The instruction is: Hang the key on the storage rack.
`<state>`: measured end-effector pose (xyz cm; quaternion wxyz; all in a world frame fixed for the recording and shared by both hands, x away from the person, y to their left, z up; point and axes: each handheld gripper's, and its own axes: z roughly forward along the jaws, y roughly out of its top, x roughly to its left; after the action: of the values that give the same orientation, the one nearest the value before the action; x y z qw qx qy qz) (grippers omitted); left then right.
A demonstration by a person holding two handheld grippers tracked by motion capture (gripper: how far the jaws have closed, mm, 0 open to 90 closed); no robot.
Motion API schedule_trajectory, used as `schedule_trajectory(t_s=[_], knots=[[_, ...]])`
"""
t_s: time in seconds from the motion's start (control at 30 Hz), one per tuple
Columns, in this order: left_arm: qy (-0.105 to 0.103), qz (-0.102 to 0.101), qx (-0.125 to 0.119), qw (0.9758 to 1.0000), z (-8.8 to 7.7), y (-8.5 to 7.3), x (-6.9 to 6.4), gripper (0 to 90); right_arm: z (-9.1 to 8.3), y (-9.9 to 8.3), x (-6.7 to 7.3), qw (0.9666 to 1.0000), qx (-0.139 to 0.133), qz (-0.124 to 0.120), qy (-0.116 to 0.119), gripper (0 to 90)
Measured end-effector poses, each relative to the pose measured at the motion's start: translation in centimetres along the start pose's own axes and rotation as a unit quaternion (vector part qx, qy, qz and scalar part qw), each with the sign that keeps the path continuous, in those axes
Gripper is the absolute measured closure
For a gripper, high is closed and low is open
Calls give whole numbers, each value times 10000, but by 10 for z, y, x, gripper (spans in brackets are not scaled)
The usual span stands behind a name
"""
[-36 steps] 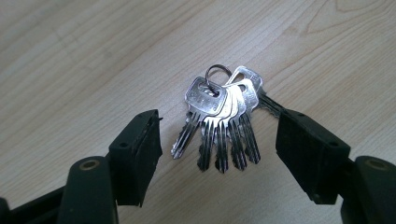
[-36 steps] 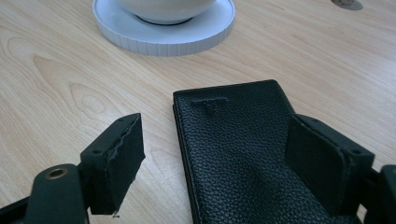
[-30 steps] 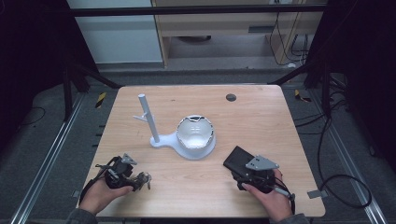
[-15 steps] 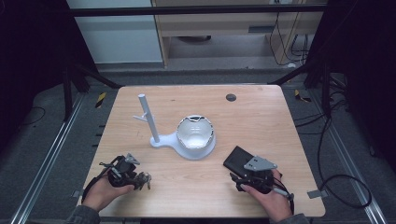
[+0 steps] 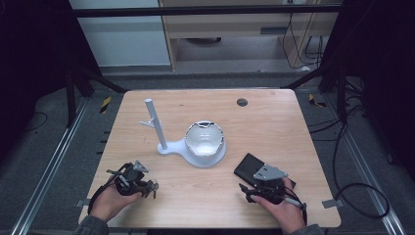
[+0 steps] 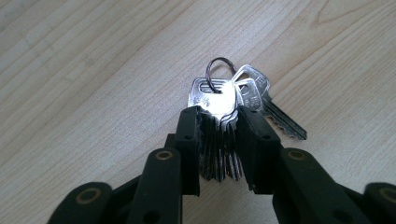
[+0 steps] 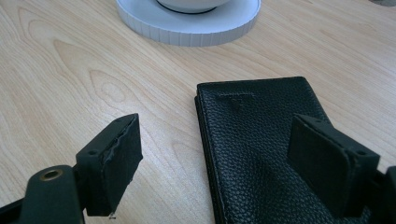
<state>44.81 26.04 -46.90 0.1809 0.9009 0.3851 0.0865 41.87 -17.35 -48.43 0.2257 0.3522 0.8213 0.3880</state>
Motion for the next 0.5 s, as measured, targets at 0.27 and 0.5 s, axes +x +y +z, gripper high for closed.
schedule_trajectory(t_s=[0.27,0.5], knots=[[67,-5,-2,10000,-2,2,-1,831,0,0,1,10000,15,-34,56,178],[82,-14,-26,10000,-6,5,0,896,2,0,2,9999,46,-54,120,172]])
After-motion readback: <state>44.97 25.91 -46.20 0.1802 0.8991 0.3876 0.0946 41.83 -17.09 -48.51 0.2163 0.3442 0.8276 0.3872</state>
